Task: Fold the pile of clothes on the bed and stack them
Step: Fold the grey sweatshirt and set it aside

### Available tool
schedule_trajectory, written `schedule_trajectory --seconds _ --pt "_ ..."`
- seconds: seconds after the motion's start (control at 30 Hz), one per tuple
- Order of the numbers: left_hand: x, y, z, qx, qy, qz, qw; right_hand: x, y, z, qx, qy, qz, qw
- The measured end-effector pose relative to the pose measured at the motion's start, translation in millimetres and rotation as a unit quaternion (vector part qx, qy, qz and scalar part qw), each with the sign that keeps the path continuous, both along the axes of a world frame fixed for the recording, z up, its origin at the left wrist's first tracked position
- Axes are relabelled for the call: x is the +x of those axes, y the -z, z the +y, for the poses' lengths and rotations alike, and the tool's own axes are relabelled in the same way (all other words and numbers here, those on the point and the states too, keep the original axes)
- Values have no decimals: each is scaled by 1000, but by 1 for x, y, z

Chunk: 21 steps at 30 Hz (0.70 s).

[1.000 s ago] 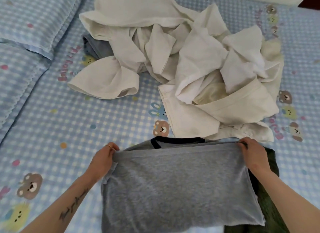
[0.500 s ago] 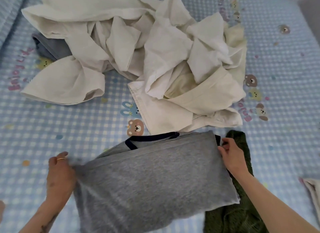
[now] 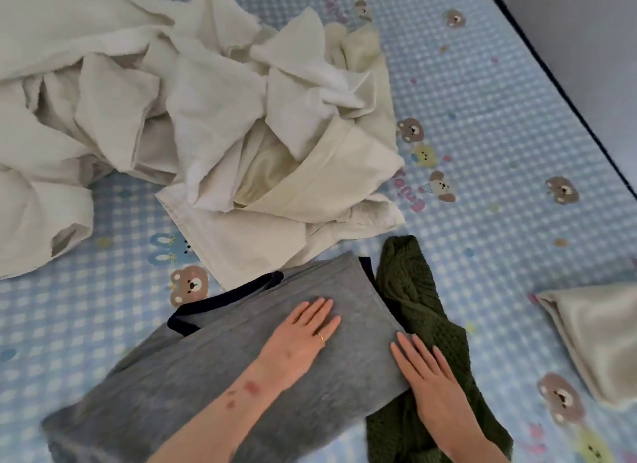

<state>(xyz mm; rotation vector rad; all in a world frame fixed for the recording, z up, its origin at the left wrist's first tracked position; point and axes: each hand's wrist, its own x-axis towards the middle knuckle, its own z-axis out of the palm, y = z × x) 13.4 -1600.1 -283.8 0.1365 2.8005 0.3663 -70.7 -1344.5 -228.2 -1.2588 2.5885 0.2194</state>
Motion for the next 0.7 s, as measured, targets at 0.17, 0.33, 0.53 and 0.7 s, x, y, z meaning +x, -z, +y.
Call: schedule_trajectory --seconds 0.17,0.33,0.53,0.7 --pt "-80 9 -22 -20 -130 71 989 2 -4 1 -82 185 -104 974" --pt "-146 2 -21 -5 6 31 999 12 2 -16 -83 236 -95 964" --pt "-160 -17 -24 67 13 1 998 14 3 -27 -106 328 -165 924" --pt "-109 -61 -63 189 -118 39 974 30 -28 -32 -207 334 -239 888"
